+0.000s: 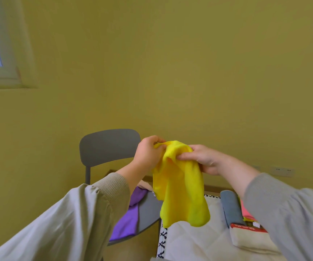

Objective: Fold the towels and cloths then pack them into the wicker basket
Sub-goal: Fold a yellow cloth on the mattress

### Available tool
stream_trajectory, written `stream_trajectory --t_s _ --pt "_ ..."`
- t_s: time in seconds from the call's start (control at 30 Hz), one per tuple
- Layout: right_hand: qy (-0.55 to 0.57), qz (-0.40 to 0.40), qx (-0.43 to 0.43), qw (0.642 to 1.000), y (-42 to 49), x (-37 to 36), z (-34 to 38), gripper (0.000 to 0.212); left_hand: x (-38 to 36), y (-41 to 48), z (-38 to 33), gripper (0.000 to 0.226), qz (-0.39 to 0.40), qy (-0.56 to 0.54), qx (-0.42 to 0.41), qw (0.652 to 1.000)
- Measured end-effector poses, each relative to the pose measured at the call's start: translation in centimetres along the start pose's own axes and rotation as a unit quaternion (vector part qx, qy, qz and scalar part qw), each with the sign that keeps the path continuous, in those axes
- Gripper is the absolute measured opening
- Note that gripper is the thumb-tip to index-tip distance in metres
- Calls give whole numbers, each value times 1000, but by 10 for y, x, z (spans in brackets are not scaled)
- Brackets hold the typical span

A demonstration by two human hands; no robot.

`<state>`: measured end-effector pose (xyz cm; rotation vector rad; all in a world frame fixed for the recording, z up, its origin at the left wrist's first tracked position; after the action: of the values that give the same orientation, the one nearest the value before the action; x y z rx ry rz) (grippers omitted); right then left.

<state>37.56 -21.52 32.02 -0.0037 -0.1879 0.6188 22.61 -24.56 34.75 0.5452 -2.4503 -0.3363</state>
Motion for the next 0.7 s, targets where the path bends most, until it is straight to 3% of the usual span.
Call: stream_trajectory --t_s 0.1,0.23,0.33,0.53,0.7 --pt "-8 -4 2 1000 0 0 3 14 6 -2 -1 18 7 19 -12 1000" --pt "-92 -22 27 995 -6 0 8 27 12 -5 -5 19 44 90 -45 994" --pt "-133 -20 49 990 -8 -4 7 24 16 -7 -6 19 55 89 -50 993" --pt "-10 22 50 998 -4 -23 -1 15 17 -11 -7 11 47 28 -20 998" --pt "-22 -4 47 999 -5 -27 -7 15 12 -13 5 14 72 -6 23 997"
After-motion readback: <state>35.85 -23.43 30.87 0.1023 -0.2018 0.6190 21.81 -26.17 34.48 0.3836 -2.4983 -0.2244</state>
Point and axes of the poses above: each hand's wrist, its own y-axis towards the middle knuckle, its own x-axis out of the back of the hand, z = x × y, the point moved 7 cm from there along y, towards the middle knuckle, and after that the axes turned 4 degrees about x, right-handed, at the moved point
